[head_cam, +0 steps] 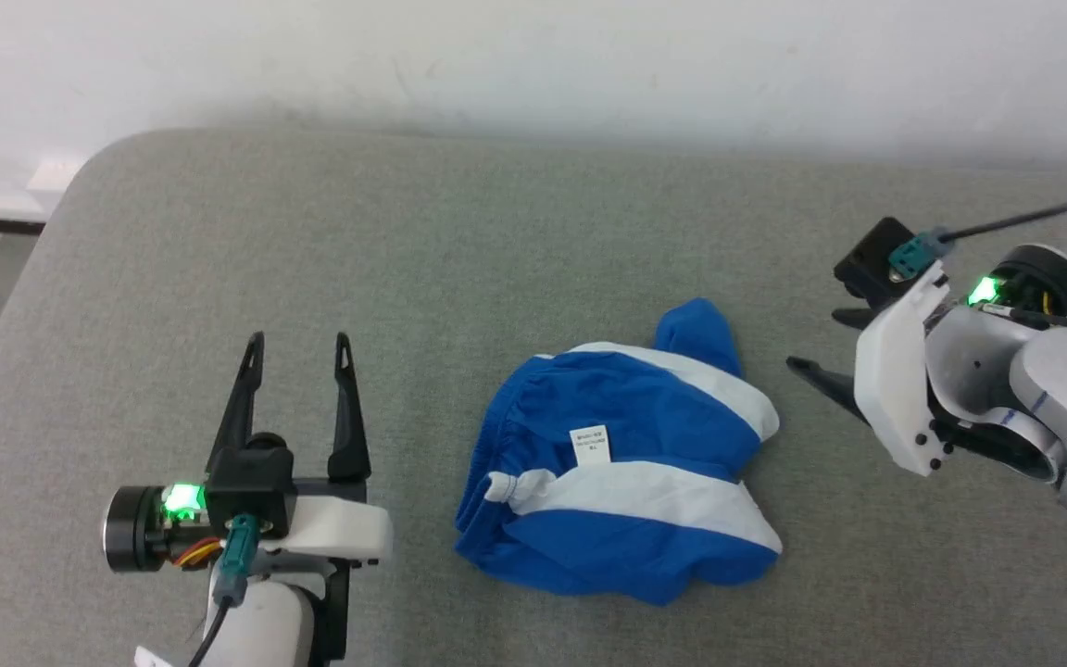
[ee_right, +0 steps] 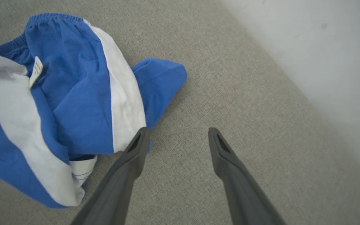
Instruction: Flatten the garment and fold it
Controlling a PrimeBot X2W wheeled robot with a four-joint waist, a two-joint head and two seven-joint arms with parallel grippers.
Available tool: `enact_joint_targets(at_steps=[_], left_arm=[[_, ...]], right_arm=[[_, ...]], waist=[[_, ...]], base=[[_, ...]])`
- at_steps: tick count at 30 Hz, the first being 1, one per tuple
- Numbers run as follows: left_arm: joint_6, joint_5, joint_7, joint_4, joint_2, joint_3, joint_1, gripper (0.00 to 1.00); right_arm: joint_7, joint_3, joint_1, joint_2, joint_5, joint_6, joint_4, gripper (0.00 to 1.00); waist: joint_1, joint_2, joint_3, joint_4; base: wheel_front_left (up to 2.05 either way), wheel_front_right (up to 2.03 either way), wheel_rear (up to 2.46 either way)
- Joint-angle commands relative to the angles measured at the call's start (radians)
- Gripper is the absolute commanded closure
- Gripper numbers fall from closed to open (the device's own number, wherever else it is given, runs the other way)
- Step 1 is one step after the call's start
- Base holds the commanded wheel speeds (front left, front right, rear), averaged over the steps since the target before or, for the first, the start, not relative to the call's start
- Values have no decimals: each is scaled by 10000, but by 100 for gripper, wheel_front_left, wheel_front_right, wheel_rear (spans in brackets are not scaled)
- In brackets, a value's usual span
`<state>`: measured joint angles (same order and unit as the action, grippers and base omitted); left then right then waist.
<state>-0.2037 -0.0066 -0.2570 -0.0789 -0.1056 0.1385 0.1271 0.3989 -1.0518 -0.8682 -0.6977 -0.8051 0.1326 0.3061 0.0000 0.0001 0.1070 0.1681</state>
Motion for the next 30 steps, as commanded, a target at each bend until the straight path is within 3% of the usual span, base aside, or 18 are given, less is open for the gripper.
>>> enact_joint_targets(at_steps=[1,10,14,16,24,30], left_arm=[[20,74,-47,-21,-64,70,249,0],[14,66,-47,-144,68,416,821,0],[-36,23,-47,-203,98,448,914,0],[-60,2,-47,-204,98,432,918,0],[-92,-17,-47,-202,110,493,986,0],[-74,-26,-47,-144,218,728,1220,0]], right_arm=[[381,-209,-271,207,-506,-19,239,0],[469,-959,-349,1741,-1470,-19,2660,0],[391,-1641,-58,2113,-1632,-19,3257,0],[-51,-1778,-214,2056,-1580,-19,3299,100],[-2517,-907,-2256,1701,-1803,-19,3380,100],[-3060,-259,-3049,1959,-1797,-19,4934,100]], waist=[[0,-1,391,256],[0,-1,1157,740],[0,-1,1236,861],[0,-1,1258,866],[0,-1,1356,834],[0,-1,1584,1037]], base=[[0,0,0],[0,0,0],[0,0,0],[0,0,0],[0,0,0],[0,0,0]])
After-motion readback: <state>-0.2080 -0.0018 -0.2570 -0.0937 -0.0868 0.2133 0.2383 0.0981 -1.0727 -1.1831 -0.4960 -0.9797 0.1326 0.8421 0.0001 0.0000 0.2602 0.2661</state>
